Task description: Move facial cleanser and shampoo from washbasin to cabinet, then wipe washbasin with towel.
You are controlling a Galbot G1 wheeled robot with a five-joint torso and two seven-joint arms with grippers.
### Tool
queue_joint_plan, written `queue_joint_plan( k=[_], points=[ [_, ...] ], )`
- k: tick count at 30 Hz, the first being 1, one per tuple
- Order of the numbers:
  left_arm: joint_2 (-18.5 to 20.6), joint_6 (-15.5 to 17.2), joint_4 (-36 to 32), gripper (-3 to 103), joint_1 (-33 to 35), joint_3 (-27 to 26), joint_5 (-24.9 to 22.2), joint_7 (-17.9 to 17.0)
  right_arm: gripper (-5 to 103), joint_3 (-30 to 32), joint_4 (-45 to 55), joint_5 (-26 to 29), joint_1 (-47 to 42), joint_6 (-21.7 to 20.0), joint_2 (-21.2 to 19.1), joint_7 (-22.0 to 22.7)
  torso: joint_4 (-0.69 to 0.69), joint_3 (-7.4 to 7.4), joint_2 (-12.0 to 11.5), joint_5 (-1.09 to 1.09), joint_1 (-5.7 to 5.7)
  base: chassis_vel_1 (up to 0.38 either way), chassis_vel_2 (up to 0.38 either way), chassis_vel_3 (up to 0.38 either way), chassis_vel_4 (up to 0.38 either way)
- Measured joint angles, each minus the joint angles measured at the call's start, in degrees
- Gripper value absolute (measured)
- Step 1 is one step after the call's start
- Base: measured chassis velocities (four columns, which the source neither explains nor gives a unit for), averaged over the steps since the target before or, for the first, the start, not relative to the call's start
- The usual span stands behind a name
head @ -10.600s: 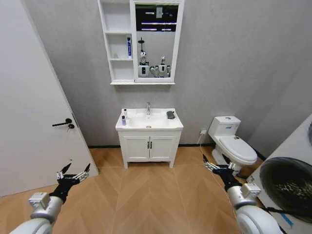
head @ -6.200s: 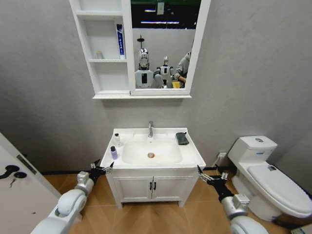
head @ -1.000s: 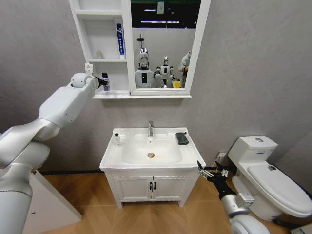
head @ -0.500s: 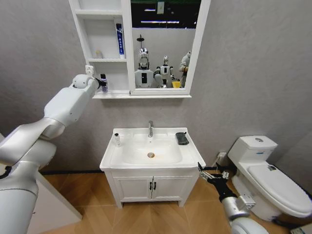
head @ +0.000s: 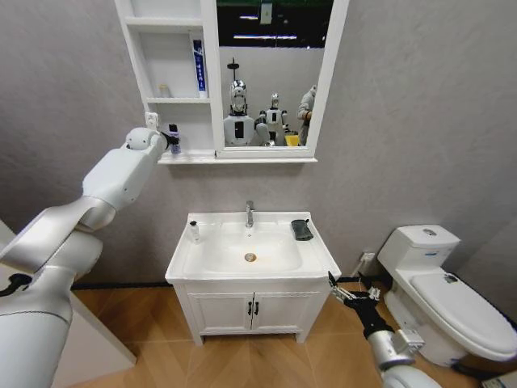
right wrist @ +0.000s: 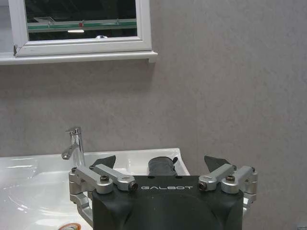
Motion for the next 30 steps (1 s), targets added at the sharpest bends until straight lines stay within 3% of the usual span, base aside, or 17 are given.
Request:
queue_joint_plan(
  k=[3,5,6,13,14,17,24,27,30],
  points=[
    [0.3,0.4,-0.4,41,0.0,0.0,0.0,-0.1,100,0.0,0.0,0.0,0.0,0.0,-0.2,0.0,-0.01,0.00,0.0,0.00,0.00,0.000,0.000,0.000,0.000],
    [0.7,1.2,-0.7,46,0.2,0.1,-0.1,-0.2,100,0.0,0.0,0.0,0.1,0.0,-0.5,0.0,0.00,0.02,0.0,-0.01,0.00,0.000,0.000,0.000,0.000],
    [0.9,1.4,-1.0,52,0.4,0.1,-0.1,-0.3,100,0.0,0.0,0.1,0.1,0.0,-0.6,0.0,0.01,0.03,0.0,-0.08,0.02,0.000,0.000,0.000,0.000],
    [1.6,1.8,-2.2,79,0.6,0.1,-0.1,-0.8,100,0.0,0.2,0.1,0.0,0.0,-0.7,0.0,0.01,0.02,0.0,-0.01,0.01,0.000,0.000,0.000,0.000],
    [1.6,1.8,-2.2,79,0.6,0.1,-0.1,-0.8,100,0.0,0.2,0.1,0.0,0.0,-0.7,0.0,0.01,0.02,0.0,-0.01,0.01,0.000,0.000,0.000,0.000],
    [2.2,2.2,-3.4,94,0.7,0.1,-0.3,-1.0,100,0.0,0.5,0.1,0.0,0.0,-0.8,0.0,0.00,0.02,0.0,-0.01,0.01,0.000,0.000,0.000,0.000],
    [4.9,4.0,-9.2,100,2.2,-0.3,-2.2,-3.3,100,0.0,0.7,0.3,0.1,-0.2,-1.3,0.1,0.00,0.01,0.0,-0.01,0.01,0.000,0.000,0.000,0.000],
    [7.9,5.5,-14.8,100,4.0,-1.0,-4.2,-5.3,100,0.1,0.8,0.5,0.2,-0.3,-1.7,0.2,-0.01,0.01,0.0,0.00,0.01,0.000,0.000,0.000,0.000],
    [14.3,7.6,-24.7,100,7.6,-3.2,-7.9,-8.6,100,0.1,0.9,0.6,0.3,-0.5,-2.0,0.3,-0.01,0.01,0.0,-0.01,0.01,0.000,0.000,0.000,0.000]
  ],
)
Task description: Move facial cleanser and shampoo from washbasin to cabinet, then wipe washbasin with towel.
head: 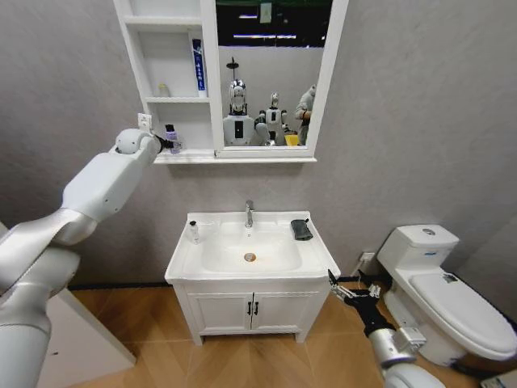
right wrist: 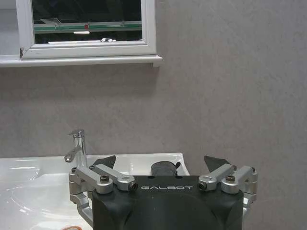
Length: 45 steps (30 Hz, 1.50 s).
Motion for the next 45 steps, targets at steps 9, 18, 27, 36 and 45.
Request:
queue_joint_plan(
  k=[9,18,27,36,45],
  points=[
    [10.4,2.0,-16.6,100,8.0,-5.1,-5.6,-3.2,100,-0.2,0.0,0.0,0.1,-0.2,-0.4,0.0,0.03,-0.01,0.0,-0.01,-0.01,0.000,0.000,0.000,0.000],
    [23.4,-2.3,-43.7,100,51.2,-31.3,-5.9,-1.1,100,-1.0,-0.3,-0.1,0.2,-0.8,-0.8,0.1,0.03,-0.01,0.0,0.00,-0.02,0.000,0.000,0.000,0.000],
    [16.5,-14.3,-44.2,100,64.6,-32.6,3.0,-0.7,100,-0.8,-0.6,-0.5,-0.4,-0.7,0.5,0.0,0.00,0.00,0.0,0.01,-0.01,0.000,0.000,0.000,0.000],
    [10.1,-21.6,-36.5,100,68.2,-29.7,11.0,1.7,100,-0.6,-1.1,-0.6,-0.5,-0.6,0.3,0.0,0.01,0.00,0.0,0.02,-0.01,0.000,0.000,0.000,0.000],
    [-0.7,-26.0,-22.3,100,61.9,-23.3,16.2,3.4,100,-0.7,-1.8,-1.3,-1.1,-0.3,1.0,0.0,0.00,0.01,0.0,0.01,0.00,0.000,0.000,0.000,0.000]
  ],
)
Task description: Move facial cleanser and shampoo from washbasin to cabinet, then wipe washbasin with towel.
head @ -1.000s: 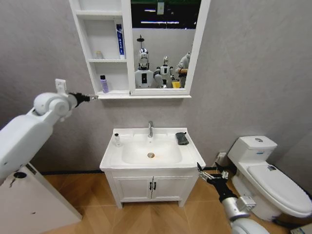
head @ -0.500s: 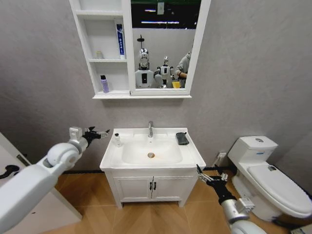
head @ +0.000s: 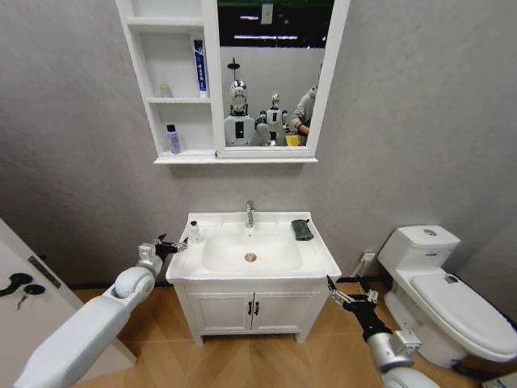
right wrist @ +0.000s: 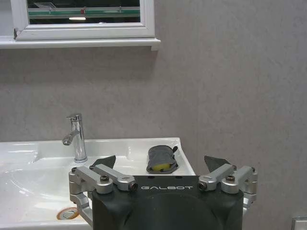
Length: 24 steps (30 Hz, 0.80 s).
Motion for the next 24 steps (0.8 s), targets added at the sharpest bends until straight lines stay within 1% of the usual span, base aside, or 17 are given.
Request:
queue_joint_plan(
  k=[1,3,5,8,13,16,24],
  points=[
    [0.0,0.0,0.0,100,0.0,0.0,0.0,0.0,100,0.0,0.0,0.0,0.0,0.0,0.0,0.0,0.00,0.00,0.0,0.00,0.00,0.000,0.000,0.000,0.000],
    [-2.7,-0.2,2.7,100,-2.0,1.7,1.1,0.3,100,0.3,-0.2,0.0,-0.1,0.2,-0.1,0.0,0.00,0.00,0.0,0.00,0.00,0.000,0.000,0.000,0.000],
    [-3.2,-0.3,3.3,100,-2.4,2.0,1.3,0.4,100,0.3,-0.3,0.0,0.0,0.2,-0.1,0.0,0.00,0.00,0.0,-0.01,0.00,0.000,0.000,0.000,0.000],
    [-5.5,-1.0,6.5,100,-4.2,3.2,2.5,0.7,100,0.3,-0.4,0.0,0.1,0.2,0.0,0.2,0.01,0.00,0.0,0.00,0.00,0.000,0.000,0.000,0.000],
    [-7.4,-1.6,9.7,100,-5.7,3.8,3.5,0.6,100,0.4,-0.5,0.0,0.1,0.2,-0.2,0.2,0.02,0.00,0.0,0.00,0.00,0.000,0.000,0.000,0.000],
    [-9.9,-2.3,14.3,100,-7.5,4.0,4.9,0.1,100,0.5,-0.5,0.0,-0.1,0.2,-0.2,0.3,0.01,0.00,0.0,0.00,0.00,0.000,0.000,0.000,0.000],
    [-12.1,-3.0,19.4,100,-10.2,4.0,5.7,-0.1,100,0.8,-0.3,0.0,-0.5,0.3,-0.1,0.3,0.01,0.00,0.0,0.00,0.00,0.000,0.000,0.000,0.000]
  ],
)
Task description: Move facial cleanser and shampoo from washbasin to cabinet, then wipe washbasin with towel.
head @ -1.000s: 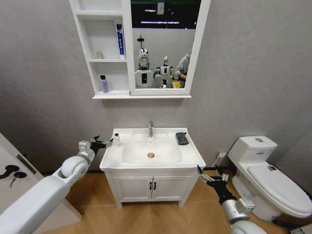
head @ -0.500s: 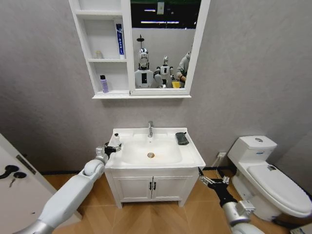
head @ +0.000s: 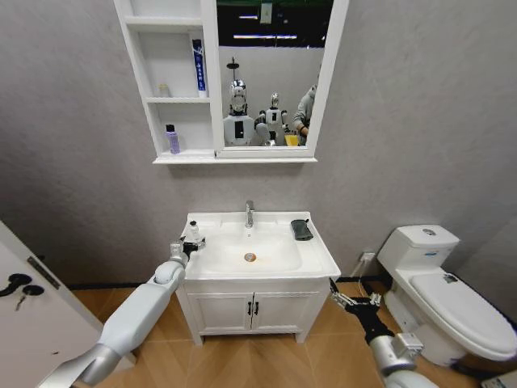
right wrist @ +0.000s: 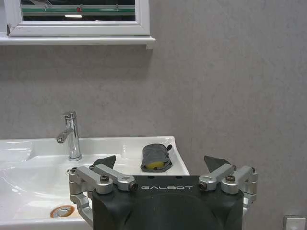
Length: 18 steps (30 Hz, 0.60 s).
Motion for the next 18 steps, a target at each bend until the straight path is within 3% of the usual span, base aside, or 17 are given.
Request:
queue_joint_plan(
  k=[18],
  points=[
    [-3.8,-2.2,10.9,100,-7.3,0.4,2.5,3.1,100,0.5,-0.6,0.3,0.1,0.1,-0.2,0.2,0.00,0.00,0.0,0.00,0.00,0.000,0.000,0.000,0.000]
  ],
)
